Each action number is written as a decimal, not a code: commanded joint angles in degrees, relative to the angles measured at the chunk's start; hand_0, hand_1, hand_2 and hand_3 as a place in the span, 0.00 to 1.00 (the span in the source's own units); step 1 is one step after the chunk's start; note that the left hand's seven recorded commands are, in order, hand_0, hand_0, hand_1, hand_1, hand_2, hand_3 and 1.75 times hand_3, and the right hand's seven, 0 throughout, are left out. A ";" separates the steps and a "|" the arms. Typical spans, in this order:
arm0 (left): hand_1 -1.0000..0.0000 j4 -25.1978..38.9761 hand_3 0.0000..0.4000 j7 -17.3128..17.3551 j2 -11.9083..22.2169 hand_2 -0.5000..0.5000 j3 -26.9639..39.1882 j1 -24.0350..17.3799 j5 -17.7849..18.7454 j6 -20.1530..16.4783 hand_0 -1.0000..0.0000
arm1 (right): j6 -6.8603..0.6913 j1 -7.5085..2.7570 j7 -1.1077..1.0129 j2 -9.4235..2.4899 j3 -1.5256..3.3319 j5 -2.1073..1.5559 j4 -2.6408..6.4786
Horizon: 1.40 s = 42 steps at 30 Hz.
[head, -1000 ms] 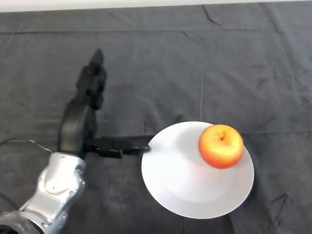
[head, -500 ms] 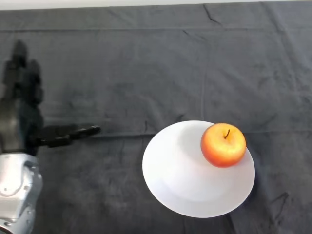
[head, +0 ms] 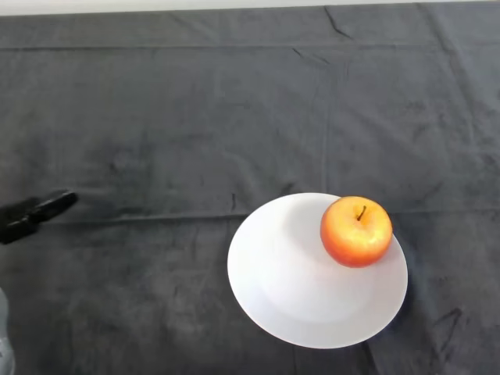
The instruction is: Move the apple to the plate
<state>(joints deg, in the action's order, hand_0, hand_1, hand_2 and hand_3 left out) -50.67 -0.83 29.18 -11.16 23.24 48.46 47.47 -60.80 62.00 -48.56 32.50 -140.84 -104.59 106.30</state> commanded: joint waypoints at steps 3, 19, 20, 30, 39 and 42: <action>1.00 -4.06 0.00 1.48 2.62 0.50 4.62 -0.68 2.45 1.64 1.00 | -0.49 0.06 -0.28 1.20 -0.32 0.00 0.81; 1.00 -10.53 0.00 6.55 2.73 0.50 19.18 1.01 11.53 0.46 1.00 | -0.56 0.06 -0.34 1.21 -0.32 0.00 0.85; 1.00 -10.76 0.00 6.99 2.94 0.50 20.11 1.03 12.14 0.11 1.00 | -0.56 0.06 -0.34 1.21 -0.32 0.00 0.85; 1.00 -13.64 0.00 10.26 3.56 0.50 27.97 2.24 16.95 -2.72 1.00 | -0.61 0.05 -0.38 1.21 -0.32 0.00 0.88; 1.00 -15.46 0.00 11.16 3.26 0.50 31.89 4.19 18.09 -4.05 1.00 | -0.66 0.05 -0.43 1.21 -0.32 0.00 0.91; 1.00 -15.87 0.00 11.48 3.01 0.50 32.66 4.64 17.94 -4.09 1.00 | -0.68 0.05 -0.44 1.21 -0.32 0.00 0.91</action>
<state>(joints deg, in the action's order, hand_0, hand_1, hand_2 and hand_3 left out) -64.47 9.84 29.36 19.99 25.04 66.13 43.92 -60.80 62.00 -48.56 32.49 -140.84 -104.59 106.32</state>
